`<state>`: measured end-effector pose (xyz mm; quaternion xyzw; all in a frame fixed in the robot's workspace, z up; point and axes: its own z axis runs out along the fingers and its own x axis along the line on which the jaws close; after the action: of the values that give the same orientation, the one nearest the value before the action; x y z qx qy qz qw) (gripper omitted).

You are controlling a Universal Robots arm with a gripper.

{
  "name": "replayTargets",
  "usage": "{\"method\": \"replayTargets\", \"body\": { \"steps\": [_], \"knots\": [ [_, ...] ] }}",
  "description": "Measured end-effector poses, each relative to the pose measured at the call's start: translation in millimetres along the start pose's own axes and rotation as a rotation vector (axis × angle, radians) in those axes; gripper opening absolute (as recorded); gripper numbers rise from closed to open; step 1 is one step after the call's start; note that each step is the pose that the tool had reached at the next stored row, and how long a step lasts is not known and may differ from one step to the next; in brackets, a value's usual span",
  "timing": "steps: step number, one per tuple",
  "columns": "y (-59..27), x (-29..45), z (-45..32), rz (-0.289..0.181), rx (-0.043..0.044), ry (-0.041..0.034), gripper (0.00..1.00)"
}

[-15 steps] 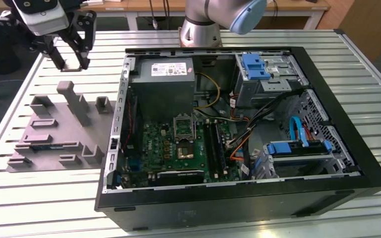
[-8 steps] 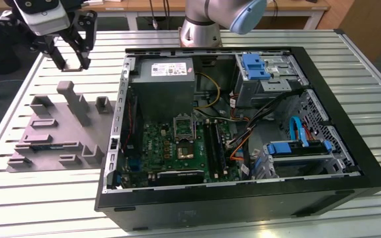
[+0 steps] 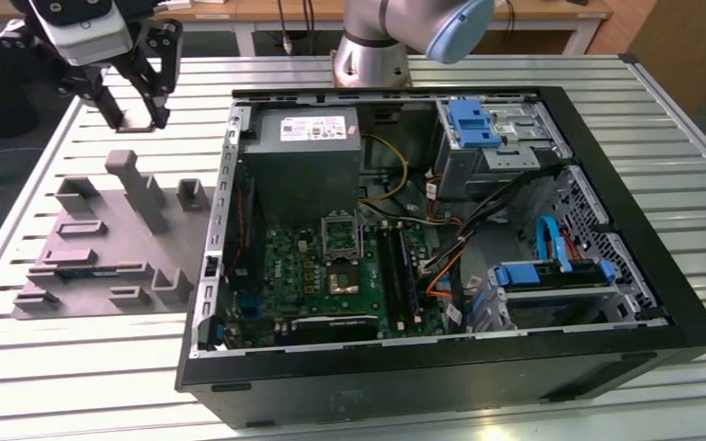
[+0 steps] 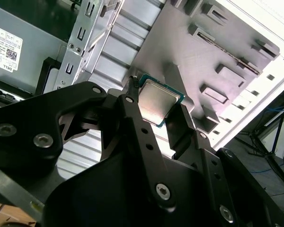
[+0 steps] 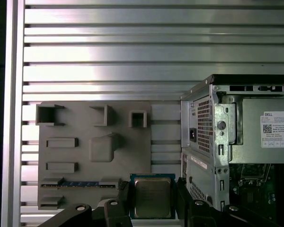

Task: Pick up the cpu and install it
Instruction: 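Pick up the cpu and move it towards the insertion slot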

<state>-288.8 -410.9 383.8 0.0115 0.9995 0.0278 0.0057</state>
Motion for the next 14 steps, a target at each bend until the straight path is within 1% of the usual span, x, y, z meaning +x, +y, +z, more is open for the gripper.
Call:
{"method": "replayTargets", "body": {
  "steps": [5,7,14],
  "knots": [
    [0.0,-1.3,0.0,0.000,0.0000,-0.0001,0.47],
    [0.2,-5.7,0.1,0.000,-0.0001,-0.0001,0.47],
    [0.2,-7.5,0.1,0.000,-0.0001,-0.0001,0.47]
  ]
}}
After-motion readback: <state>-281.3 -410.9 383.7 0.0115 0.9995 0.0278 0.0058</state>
